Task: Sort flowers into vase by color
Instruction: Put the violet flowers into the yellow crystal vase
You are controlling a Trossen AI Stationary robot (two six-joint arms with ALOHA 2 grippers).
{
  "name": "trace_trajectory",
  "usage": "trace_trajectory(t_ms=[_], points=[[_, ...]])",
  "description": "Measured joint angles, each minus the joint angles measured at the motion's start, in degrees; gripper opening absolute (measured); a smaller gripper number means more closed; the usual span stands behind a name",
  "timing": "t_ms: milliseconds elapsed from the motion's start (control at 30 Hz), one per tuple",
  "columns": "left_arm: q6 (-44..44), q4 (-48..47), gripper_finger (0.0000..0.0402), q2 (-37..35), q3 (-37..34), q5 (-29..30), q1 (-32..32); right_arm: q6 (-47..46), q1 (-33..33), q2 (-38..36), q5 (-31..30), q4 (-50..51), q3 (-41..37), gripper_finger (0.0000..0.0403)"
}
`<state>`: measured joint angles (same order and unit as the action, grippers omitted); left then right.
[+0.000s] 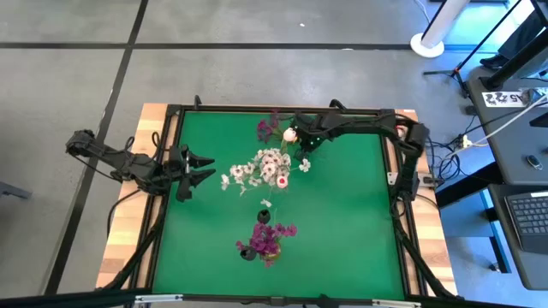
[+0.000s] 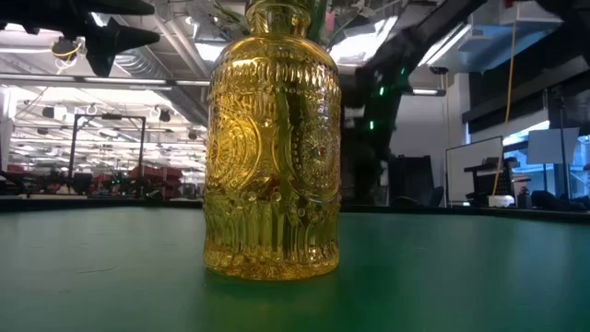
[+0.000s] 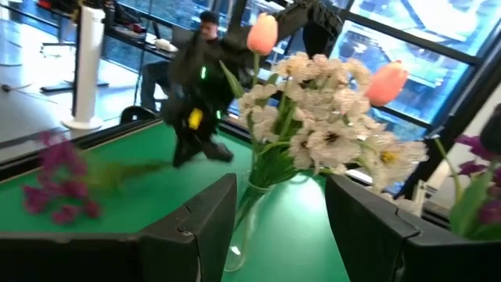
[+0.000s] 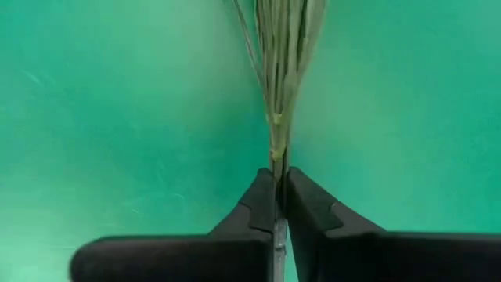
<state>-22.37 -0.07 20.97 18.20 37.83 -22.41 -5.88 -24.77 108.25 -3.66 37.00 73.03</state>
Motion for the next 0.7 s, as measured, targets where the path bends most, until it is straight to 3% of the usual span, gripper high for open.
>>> trace_trajectory(t_ms=[467,700], points=[[-0.2,1.1,0.0191,0.0,0.0,-1.4,0.0,-4.5,0.0,-22.7,-9.8,5.7,0.3,0.0008],[-0.1,2.8,0.0191,0.0,0.0,-1.7,0.0,-6.0,0.2,-33.3,-9.0,4.5,0.3,0.0007]])
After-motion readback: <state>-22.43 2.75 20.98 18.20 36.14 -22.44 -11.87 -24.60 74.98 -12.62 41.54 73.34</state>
